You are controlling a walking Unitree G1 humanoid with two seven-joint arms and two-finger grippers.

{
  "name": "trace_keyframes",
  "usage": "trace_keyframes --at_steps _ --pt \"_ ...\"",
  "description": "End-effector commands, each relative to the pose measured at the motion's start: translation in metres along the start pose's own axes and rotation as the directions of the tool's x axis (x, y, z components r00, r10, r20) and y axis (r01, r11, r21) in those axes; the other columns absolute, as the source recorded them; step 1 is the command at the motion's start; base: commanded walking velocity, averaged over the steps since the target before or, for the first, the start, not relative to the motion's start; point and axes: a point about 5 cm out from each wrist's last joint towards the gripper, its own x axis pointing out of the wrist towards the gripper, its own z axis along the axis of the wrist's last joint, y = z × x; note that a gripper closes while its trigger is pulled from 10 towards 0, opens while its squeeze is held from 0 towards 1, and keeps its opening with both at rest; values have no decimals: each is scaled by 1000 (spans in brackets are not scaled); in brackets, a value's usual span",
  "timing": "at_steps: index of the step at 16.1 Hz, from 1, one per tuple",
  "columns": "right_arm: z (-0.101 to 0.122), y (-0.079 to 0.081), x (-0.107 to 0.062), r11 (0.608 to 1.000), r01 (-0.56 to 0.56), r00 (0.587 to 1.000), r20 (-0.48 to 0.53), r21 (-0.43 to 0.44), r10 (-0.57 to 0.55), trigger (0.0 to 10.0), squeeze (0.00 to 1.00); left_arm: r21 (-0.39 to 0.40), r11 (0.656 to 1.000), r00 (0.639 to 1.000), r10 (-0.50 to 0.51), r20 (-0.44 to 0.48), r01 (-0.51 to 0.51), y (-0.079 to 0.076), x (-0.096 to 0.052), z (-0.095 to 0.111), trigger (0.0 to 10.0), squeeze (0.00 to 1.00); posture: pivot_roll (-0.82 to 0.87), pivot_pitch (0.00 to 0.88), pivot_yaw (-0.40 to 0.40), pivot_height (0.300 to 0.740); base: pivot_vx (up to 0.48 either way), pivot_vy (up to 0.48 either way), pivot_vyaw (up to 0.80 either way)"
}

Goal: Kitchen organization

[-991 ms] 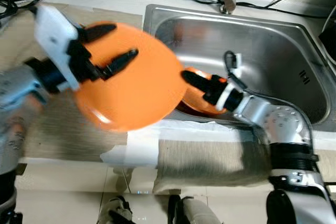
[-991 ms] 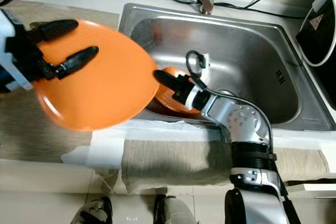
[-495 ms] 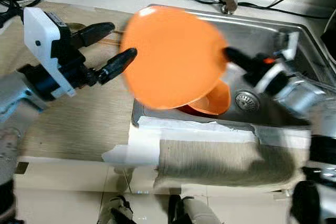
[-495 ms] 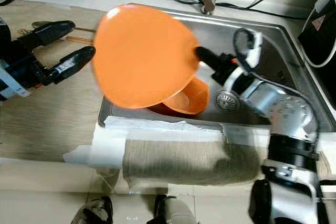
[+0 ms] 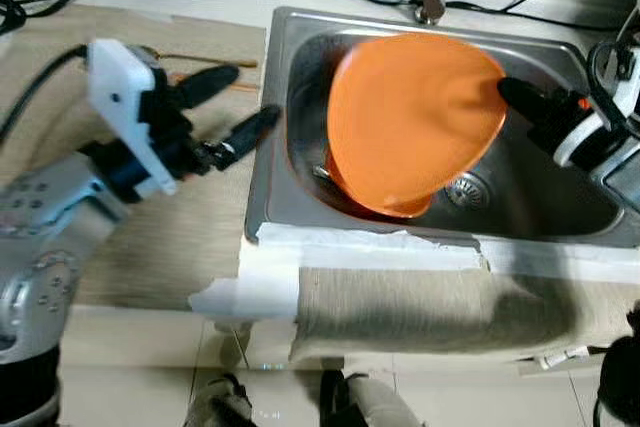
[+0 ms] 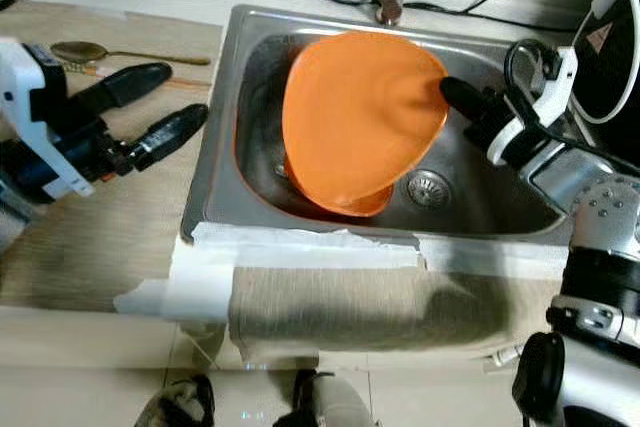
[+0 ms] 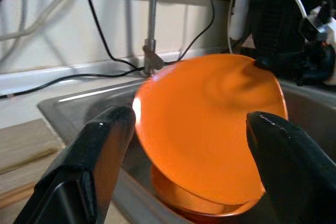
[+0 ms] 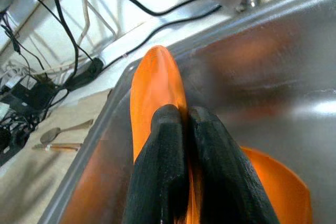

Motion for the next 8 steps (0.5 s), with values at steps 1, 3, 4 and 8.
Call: trace_keyframes --at_steps 1,3,4,8 --pt "9 0 0 1000 -8 999 48 -17 9 0 0 12 1000 1000 -13 -2 13 -3 3 2 10000 0 -145 185 -115 740 0 0 0" --pt "-3 -6 9 1000 9 1000 18 3 -9 0 0 9 1000 1000 -22 -3 22 -5 6 0 10000 0 -147 186 -115 740 0 0 0" --pt "-7 -9 13 1000 29 1000 6 3 -29 0 0 5 999 999 -34 -7 34 -6 6 -1 10000 0 -147 189 -115 740 0 0 0" --pt "-40 -30 36 988 153 985 -87 15 -151 0 0 -14 989 988 -147 -49 146 -17 14 -5 10000 0 -143 197 -119 740 0 0 0"
